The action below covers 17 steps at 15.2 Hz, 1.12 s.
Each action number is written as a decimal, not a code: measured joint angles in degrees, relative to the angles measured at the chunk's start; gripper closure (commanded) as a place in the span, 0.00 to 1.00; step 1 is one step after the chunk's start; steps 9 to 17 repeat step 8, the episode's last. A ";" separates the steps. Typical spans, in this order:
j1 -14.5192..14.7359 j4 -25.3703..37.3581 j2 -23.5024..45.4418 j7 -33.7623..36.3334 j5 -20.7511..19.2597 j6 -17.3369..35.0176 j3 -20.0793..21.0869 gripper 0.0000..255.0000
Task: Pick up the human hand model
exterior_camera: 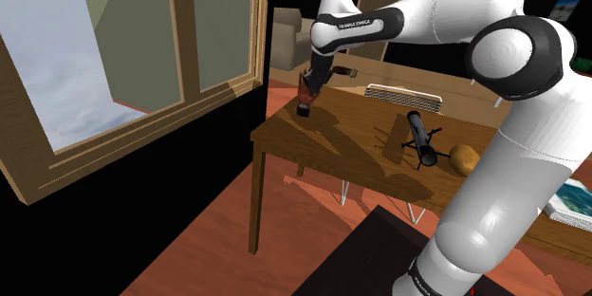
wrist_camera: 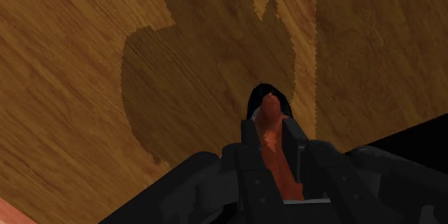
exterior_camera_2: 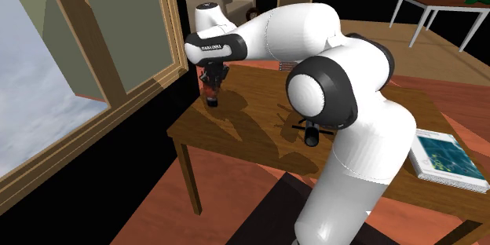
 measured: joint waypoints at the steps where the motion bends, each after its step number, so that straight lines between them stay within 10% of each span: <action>1: 0.00 0.85 0.08 -0.12 0.06 -0.76 0.00 1.00; 17: -0.02 5.83 0.00 -0.90 0.37 -5.78 -0.02 1.00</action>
